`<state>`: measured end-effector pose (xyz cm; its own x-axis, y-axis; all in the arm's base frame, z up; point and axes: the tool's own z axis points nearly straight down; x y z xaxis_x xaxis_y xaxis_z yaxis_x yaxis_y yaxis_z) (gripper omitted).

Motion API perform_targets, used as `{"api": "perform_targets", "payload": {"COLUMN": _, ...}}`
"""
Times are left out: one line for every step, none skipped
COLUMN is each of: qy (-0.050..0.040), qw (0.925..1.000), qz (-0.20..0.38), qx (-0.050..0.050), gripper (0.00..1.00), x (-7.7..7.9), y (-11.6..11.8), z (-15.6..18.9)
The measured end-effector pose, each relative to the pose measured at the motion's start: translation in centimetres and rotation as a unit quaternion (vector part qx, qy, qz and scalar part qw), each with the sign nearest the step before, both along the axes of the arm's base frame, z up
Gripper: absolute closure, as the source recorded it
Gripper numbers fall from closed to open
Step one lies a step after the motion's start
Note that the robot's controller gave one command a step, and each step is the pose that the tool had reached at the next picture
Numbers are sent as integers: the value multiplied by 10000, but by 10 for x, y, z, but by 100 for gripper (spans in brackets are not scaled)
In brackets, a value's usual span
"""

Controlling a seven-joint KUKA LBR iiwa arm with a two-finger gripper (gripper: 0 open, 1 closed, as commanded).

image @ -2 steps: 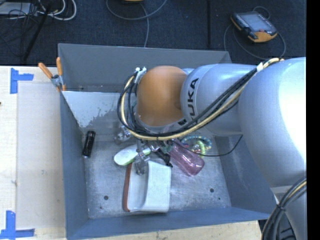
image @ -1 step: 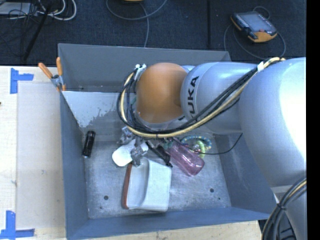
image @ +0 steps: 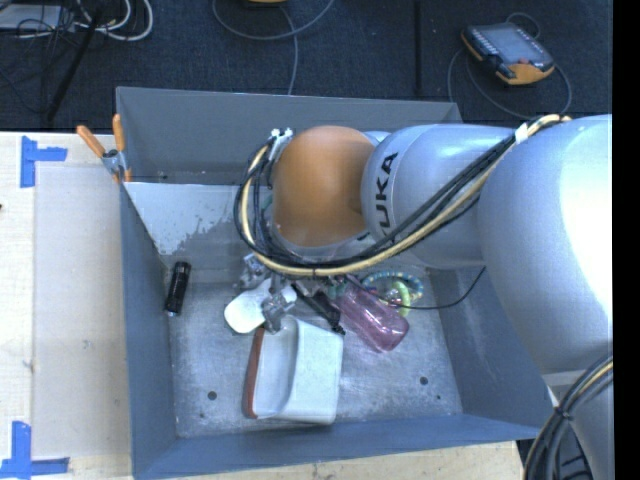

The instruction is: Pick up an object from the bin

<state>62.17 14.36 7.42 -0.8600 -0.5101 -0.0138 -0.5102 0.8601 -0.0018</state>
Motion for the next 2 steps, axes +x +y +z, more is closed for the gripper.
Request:
{"api": "perform_targets", "payload": {"qy": 16, "qw": 10000, "qz": 12, "qx": -6, "gripper": 100, "x": 0, "y": 0, "z": 2}}
{"api": "perform_targets", "payload": {"qy": 55, "qw": 10000, "qz": 3, "qx": -16, "gripper": 100, "x": -2, "y": 0, "z": 8}}
